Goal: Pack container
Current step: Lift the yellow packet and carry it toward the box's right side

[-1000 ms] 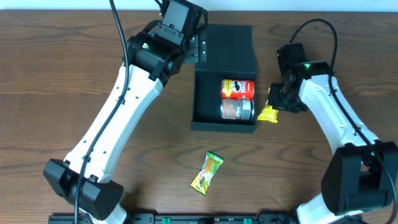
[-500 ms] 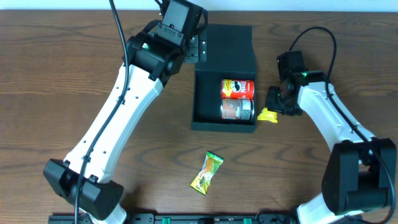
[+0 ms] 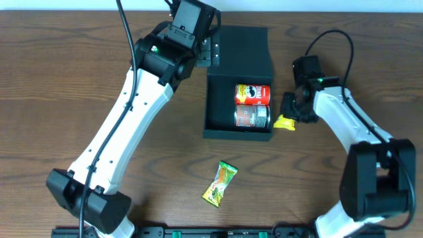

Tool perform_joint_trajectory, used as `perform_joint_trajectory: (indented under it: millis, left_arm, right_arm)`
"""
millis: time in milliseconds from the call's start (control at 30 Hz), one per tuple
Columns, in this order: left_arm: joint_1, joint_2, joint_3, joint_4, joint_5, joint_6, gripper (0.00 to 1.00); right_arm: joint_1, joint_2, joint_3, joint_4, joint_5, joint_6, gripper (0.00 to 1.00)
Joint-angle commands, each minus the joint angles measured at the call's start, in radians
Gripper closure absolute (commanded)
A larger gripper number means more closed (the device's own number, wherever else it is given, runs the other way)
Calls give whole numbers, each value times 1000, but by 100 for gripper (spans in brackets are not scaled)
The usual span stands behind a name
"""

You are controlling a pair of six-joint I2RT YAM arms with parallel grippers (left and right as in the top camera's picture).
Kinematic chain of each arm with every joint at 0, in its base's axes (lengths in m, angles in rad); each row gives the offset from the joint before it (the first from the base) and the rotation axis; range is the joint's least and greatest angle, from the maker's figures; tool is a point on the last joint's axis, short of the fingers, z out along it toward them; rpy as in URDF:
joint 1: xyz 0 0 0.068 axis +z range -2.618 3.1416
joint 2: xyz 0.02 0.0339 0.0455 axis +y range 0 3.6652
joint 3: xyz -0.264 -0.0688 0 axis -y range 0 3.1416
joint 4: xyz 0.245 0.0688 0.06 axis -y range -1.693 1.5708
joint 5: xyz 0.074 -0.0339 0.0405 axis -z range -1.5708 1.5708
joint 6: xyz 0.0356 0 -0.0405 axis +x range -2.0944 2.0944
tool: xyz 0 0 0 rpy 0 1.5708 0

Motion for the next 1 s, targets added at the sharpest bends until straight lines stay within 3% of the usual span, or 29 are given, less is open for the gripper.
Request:
perform_joint_trajectory:
  millis: [0, 133, 500, 767, 967]
  left_arm:
    - [8, -15, 18, -4, -18, 6, 5]
    - [8, -15, 18, -3, -18, 6, 5]
    - [8, -15, 18, -3, -18, 6, 4]
    - [8, -15, 18, -3, -18, 6, 4]
    - [8, -15, 18, -3, -18, 6, 4]
  right_arm:
    - [-16, 29, -8, 6, 8, 12, 74]
    - [-16, 29, -8, 12, 8, 12, 76]
    - [-18, 29, -8, 13, 8, 15, 98]
    - [-18, 29, 17, -11, 3, 27, 98]
    - [-17, 27, 206, -174, 3, 26, 98]
